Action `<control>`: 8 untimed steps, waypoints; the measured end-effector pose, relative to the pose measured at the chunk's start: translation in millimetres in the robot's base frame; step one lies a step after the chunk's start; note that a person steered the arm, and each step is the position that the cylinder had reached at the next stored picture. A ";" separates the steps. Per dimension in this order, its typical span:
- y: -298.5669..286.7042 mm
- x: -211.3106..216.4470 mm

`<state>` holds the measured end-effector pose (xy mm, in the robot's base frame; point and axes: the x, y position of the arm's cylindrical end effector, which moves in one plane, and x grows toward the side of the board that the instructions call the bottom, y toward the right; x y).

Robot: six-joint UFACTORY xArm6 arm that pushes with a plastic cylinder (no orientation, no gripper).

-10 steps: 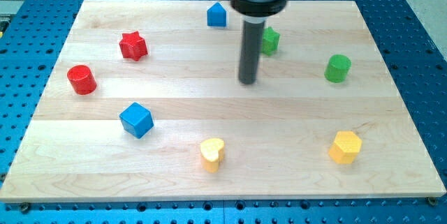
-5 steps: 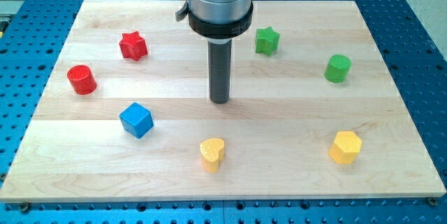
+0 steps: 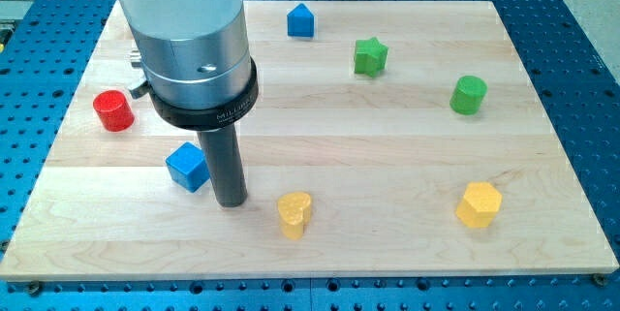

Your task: Slide the yellow hexagon diagonal to the yellow heart

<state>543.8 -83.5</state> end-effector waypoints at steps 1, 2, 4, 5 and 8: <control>0.0 1.1; 0.0 1.2; 10.0 1.2; 16.4 1.2; 118.7 -42.8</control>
<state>501.0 35.1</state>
